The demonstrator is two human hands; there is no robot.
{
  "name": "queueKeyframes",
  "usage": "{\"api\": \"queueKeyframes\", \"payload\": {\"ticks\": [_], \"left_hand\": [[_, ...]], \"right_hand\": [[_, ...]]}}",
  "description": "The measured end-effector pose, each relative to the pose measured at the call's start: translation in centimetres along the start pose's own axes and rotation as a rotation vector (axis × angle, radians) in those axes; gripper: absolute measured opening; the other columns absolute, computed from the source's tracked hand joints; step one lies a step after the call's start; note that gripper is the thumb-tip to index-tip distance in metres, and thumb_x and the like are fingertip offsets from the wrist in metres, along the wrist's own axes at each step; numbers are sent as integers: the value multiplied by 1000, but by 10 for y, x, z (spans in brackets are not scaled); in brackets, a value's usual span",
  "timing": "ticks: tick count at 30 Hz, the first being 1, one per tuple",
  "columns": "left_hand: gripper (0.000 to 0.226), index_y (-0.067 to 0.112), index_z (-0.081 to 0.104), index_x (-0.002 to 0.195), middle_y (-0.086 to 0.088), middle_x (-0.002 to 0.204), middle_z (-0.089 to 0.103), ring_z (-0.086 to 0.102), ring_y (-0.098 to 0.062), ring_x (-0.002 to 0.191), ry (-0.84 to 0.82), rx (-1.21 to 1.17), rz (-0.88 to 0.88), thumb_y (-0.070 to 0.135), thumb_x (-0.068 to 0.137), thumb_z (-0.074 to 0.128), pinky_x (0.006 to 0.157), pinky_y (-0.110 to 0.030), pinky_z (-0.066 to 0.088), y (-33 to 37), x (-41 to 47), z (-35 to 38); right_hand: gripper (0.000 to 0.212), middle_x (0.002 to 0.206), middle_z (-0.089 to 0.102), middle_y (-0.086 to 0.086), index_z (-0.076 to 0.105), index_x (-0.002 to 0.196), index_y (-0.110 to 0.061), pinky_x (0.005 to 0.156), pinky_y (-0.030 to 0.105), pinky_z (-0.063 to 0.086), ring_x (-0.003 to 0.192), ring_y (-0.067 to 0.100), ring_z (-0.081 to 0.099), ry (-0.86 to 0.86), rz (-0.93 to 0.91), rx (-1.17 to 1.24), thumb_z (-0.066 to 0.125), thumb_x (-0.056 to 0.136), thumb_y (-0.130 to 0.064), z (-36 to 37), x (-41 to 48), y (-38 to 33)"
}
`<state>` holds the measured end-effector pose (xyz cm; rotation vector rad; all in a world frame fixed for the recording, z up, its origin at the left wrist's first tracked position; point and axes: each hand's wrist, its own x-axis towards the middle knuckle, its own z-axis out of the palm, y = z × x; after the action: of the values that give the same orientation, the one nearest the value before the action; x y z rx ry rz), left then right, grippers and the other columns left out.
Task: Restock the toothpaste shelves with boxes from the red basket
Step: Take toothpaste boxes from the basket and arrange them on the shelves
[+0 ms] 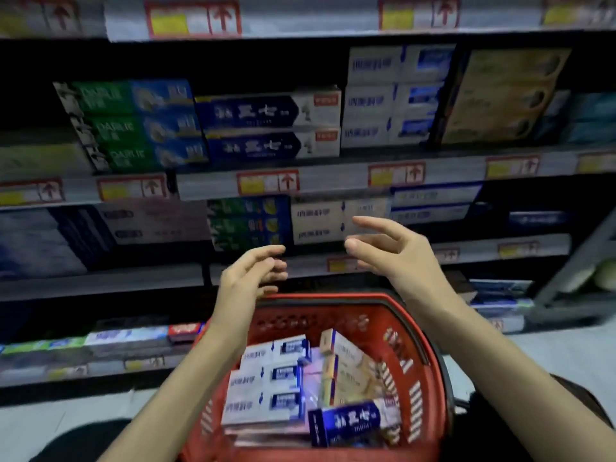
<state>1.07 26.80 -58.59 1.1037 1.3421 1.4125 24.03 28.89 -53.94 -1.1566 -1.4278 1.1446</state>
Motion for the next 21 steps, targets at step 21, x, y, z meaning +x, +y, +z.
{"api": "queueKeyframes", "payload": {"ticks": [21], "left_hand": [[44,13,74,95,-5,91,74,60,-12,68,-722,1059,-696,51,76,84,58,-22,42,-165,-38,39]], "right_hand": [[21,91,77,0,72,112,-25,95,44,58,87,12,76,113,283,-287,74,92,-19,-44,10,91]]}}
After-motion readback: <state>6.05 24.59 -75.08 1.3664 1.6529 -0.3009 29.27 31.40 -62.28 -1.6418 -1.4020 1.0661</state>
